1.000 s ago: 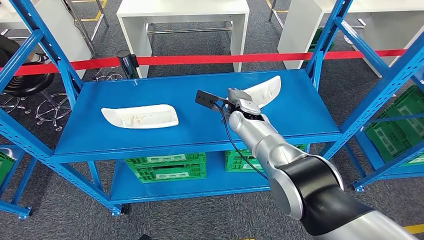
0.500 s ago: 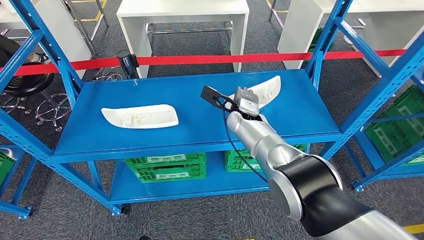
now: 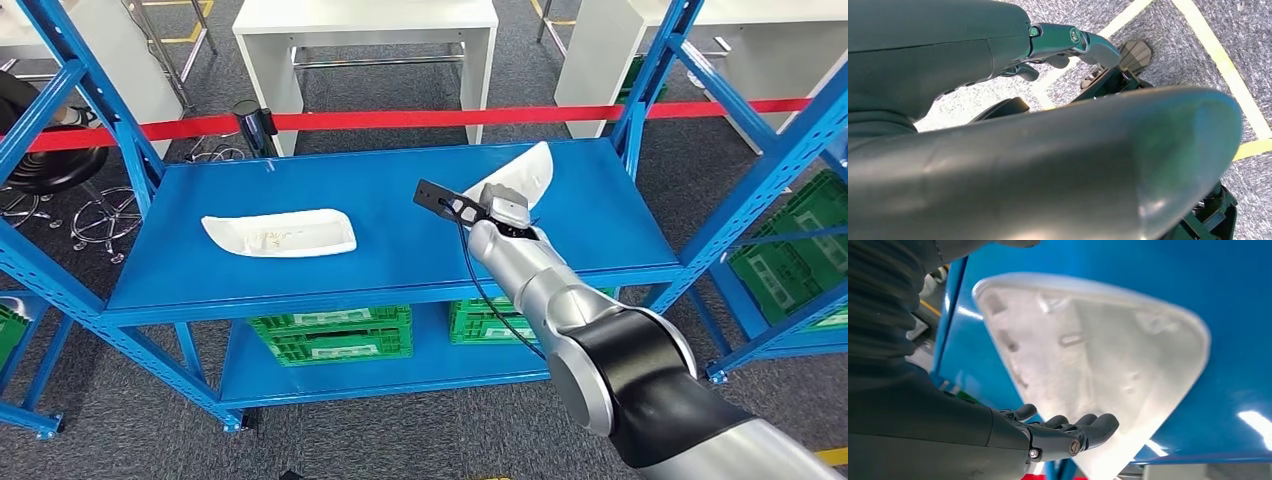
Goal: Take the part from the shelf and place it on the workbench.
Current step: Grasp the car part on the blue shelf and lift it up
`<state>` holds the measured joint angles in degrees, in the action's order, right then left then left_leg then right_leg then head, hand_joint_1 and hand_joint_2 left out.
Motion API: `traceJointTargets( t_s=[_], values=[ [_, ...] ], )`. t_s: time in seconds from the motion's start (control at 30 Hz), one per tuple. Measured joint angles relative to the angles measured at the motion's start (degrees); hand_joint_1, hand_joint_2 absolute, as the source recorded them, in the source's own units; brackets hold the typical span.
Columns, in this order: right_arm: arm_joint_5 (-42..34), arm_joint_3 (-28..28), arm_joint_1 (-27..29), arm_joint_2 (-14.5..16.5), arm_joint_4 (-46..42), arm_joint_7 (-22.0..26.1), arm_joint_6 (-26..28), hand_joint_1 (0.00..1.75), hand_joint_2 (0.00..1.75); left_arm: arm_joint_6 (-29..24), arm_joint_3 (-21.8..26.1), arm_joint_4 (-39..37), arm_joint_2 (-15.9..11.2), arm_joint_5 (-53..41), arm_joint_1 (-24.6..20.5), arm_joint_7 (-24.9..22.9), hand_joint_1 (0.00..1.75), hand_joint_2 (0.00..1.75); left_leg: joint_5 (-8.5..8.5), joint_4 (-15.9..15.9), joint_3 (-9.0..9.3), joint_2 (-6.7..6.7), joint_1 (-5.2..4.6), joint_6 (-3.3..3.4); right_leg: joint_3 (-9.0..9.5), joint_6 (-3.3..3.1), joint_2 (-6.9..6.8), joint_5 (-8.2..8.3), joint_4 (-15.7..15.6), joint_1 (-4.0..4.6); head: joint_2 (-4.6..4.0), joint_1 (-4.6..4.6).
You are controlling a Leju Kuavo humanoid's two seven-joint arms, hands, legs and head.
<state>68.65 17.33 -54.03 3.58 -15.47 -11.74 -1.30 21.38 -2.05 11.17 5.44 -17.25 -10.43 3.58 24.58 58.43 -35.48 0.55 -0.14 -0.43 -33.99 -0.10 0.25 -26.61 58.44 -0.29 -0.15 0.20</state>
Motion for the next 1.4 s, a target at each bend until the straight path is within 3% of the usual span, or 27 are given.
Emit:
traceJointTargets(
  t_s=[0.6,1.4],
  values=[
    [0.2,0.0,0.8,1.0,0.0,3.8,-1.4,0.00,1.75,0.0,0.1,0.0,0.0,-0.1,-0.2,0.4,0.00,0.00,0.00,0.0,0.00,0.00,0.00,0.00,0.01,0.00,-0.01,0.00,0.0,0.00,0.00,0.01],
    [-2.9,0.0,0.7,1.6,0.0,2.2,-0.8,0.00,1.75,0.0,0.7,0.0,0.0,0.0,-0.2,0.5,0.00,0.00,0.00,0.0,0.00,0.02,0.00,0.00,0.02,0.00,-0.01,0.00,0.0,0.00,0.00,0.01]
  ],
)
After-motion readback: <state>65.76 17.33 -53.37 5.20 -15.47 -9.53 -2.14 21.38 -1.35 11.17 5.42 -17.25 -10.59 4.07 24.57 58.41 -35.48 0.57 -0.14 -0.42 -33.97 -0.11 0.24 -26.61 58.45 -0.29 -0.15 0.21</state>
